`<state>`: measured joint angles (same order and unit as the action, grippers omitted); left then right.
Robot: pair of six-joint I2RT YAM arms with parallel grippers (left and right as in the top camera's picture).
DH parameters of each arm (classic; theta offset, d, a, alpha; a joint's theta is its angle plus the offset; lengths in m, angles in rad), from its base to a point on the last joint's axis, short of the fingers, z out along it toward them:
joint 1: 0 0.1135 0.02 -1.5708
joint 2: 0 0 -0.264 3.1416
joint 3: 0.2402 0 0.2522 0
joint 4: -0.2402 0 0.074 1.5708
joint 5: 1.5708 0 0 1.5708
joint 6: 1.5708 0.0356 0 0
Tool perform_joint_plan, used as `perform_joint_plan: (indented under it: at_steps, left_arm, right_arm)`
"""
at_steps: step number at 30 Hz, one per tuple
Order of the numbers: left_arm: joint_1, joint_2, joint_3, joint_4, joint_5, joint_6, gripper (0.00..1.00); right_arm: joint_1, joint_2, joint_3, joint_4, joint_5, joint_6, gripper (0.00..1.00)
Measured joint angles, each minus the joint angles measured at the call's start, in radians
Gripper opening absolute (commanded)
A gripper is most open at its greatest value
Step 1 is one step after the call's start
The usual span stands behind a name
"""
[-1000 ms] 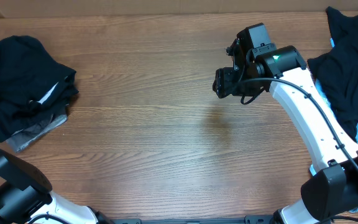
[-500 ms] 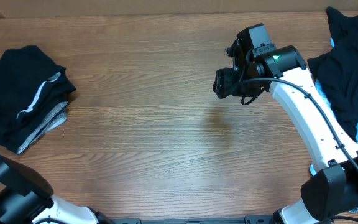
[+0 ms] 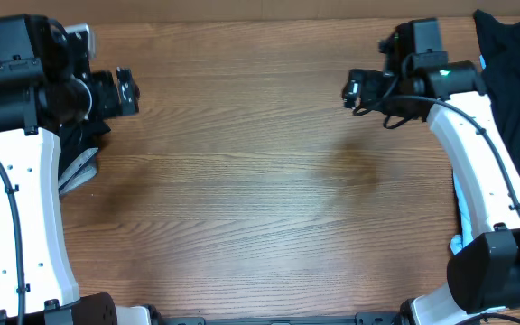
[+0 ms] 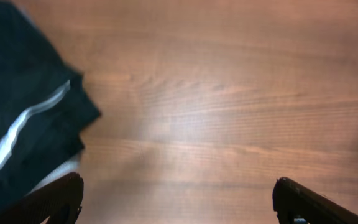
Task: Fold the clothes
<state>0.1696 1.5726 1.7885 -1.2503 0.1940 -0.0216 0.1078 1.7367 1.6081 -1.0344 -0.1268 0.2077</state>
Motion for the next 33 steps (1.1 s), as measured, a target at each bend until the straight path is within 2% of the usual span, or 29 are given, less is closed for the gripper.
perform_joint_plan:
  at_steps: [4, 5, 8, 12, 14, 17, 24, 33]
  left_arm:
    - [0.0, -0.015, 0.0, -0.075, -0.011, 0.003, 1.0]
    - [0.0, -0.033, 0.0, -0.075, -0.012, 0.003, 1.0]
    - [0.0, -0.222, -0.043, -0.024, -0.016, 0.016, 1.0]
    - [0.0, -0.584, -0.264, 0.098, -0.018, 0.024, 1.0]
    - [0.0, -0.777, -0.427, 0.147, -0.018, 0.021, 1.0]
    - [0.0, -0.908, -0.594, 0.146, -0.018, 0.021, 1.0]
    - [0.0, -0.938, -0.651, -0.094, -0.018, 0.021, 1.0]
    - [0.0, -0.938, -0.651, -0.13, -0.018, 0.021, 1.0]
  right_arm:
    - [-0.02, -0.044, -0.008, -0.031, 0.016, 0.0, 1.0]
    - [-0.014, -0.139, -0.028, -0.031, 0.028, 0.0, 1.0]
    - [-0.001, -0.353, -0.131, 0.048, 0.037, -0.019, 1.0]
    - [0.04, -0.709, -0.299, 0.119, 0.037, -0.071, 1.0]
    - [0.043, -0.861, -0.373, 0.109, 0.038, -0.084, 1.0]
    - [0.043, -1.015, -0.444, 0.016, 0.039, -0.093, 1.0]
    - [0.043, -1.061, -0.453, -0.146, 0.039, -0.099, 1.0]
    - [0.043, -1.064, -0.453, -0.166, 0.047, -0.101, 1.0]
